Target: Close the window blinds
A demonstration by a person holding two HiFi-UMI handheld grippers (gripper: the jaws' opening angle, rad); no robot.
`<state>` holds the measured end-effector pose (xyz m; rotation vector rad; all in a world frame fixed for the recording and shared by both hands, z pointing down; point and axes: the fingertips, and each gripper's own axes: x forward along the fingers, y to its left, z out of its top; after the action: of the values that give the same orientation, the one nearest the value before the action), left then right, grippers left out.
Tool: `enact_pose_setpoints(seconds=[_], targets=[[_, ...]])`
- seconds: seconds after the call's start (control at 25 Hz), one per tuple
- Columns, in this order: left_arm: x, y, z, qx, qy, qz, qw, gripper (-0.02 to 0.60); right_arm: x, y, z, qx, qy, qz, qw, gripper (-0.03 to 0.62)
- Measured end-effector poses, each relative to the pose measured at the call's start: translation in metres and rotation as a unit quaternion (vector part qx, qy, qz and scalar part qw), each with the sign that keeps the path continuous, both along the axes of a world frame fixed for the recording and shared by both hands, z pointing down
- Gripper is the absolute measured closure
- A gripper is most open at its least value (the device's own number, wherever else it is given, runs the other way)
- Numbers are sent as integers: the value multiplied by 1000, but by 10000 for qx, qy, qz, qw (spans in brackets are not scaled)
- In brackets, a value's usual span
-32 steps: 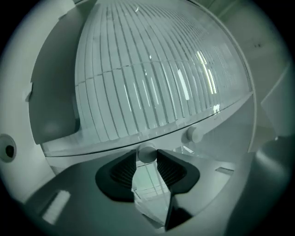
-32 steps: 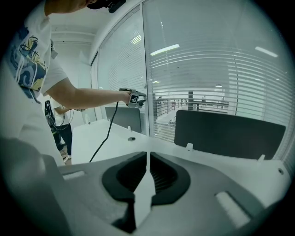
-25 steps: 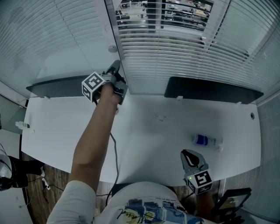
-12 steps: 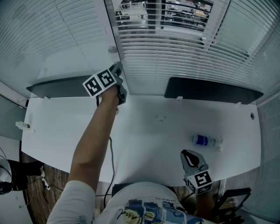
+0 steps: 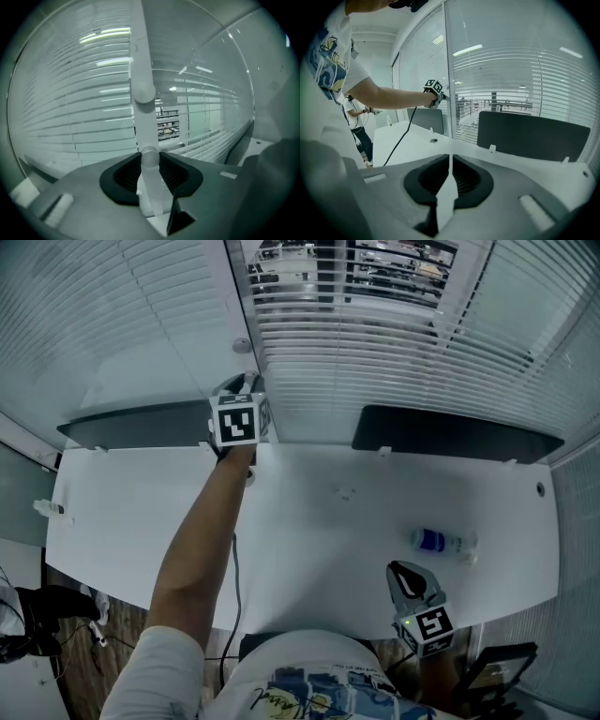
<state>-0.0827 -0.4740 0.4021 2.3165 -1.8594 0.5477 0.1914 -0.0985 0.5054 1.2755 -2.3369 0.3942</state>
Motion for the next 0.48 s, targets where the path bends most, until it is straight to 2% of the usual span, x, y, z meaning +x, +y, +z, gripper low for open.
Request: enact_pose_setpoints(seconds=[0.2, 0.32, 0.44, 0.48], targets=[[2, -1, 2, 146, -1001, 89, 9948, 457, -2, -2, -3, 28, -35, 7, 10000, 582], [4, -1, 3, 229, -1542, 154, 9877, 457, -1, -1, -1, -9, -31, 15, 10000, 582], [6, -1, 5, 321, -2114, 224, 9766, 457, -1, 1, 0, -63, -4, -4, 10000, 582], [6, -1, 6, 341, -2207, 234, 9745, 457, -1, 1, 1, -69, 0, -4, 10000, 582]])
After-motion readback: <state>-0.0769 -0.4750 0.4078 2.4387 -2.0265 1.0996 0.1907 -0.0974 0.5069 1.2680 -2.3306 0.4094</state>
